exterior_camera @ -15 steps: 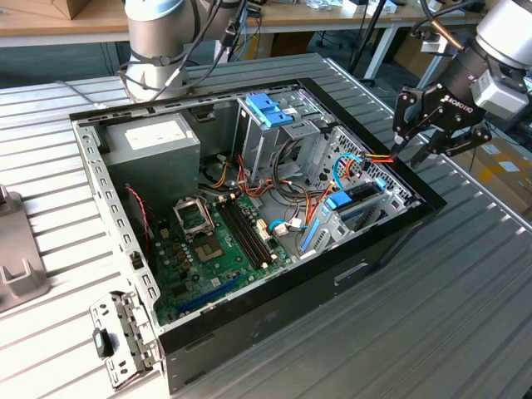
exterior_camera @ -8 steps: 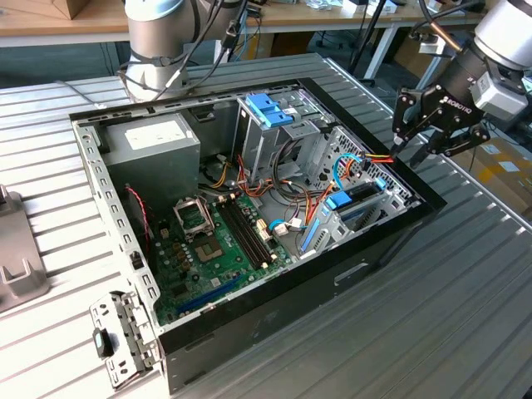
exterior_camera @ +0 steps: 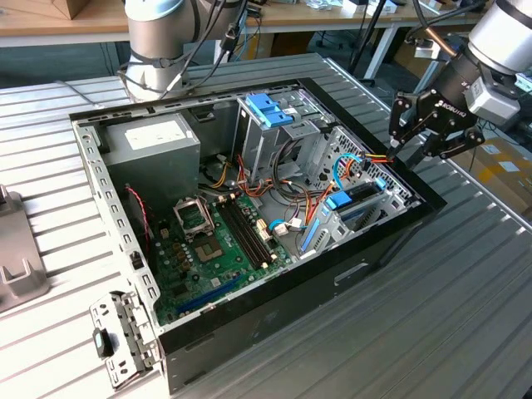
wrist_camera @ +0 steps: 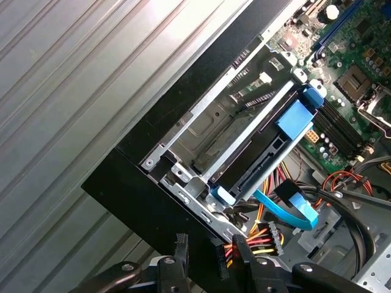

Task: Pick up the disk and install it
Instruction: 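Insert the first disk wire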

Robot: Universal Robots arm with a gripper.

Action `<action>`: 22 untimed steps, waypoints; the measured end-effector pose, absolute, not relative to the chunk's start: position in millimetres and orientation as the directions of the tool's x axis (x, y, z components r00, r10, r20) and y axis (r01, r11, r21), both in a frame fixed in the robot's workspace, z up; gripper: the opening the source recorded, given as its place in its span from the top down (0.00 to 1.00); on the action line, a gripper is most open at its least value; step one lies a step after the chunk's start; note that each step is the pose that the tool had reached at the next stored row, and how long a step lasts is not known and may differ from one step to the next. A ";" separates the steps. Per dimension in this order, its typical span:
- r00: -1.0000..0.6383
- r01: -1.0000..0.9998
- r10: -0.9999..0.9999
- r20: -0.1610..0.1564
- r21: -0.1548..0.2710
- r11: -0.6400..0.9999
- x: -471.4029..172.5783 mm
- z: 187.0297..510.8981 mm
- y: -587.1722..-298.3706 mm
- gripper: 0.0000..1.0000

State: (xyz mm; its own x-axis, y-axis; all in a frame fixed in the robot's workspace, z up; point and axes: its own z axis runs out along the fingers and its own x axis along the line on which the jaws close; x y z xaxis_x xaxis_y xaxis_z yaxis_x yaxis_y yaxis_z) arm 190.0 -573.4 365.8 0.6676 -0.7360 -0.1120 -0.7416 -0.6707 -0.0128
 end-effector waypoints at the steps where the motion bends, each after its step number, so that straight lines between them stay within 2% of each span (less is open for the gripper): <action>1: 0.670 -0.740 -0.734 -0.112 -0.013 -0.673 190.2 365.2 -573.4 0.58; 16: 0.687 -0.723 -0.718 -0.112 -0.013 -0.690 191.5 363.9 -573.3 0.59; 17: 0.687 -0.724 -0.718 -0.112 -0.013 -0.690 191.5 363.9 -573.3 0.73; 18: 0.687 -0.723 -0.718 -0.112 -0.013 -0.690 191.5 363.9 -573.3 0.73; 20: 0.687 -0.724 -0.718 -0.112 -0.013 -0.690 191.5 364.0 -573.3 0.82; 22: 0.687 -0.723 -0.718 -0.112 -0.013 -0.690 191.5 364.0 -573.3 0.82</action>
State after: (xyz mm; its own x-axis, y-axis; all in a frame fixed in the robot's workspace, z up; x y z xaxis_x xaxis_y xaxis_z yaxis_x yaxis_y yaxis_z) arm 191.5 -573.3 364.0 0.6870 -0.7180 -0.1119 -0.7235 -0.6902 -0.0128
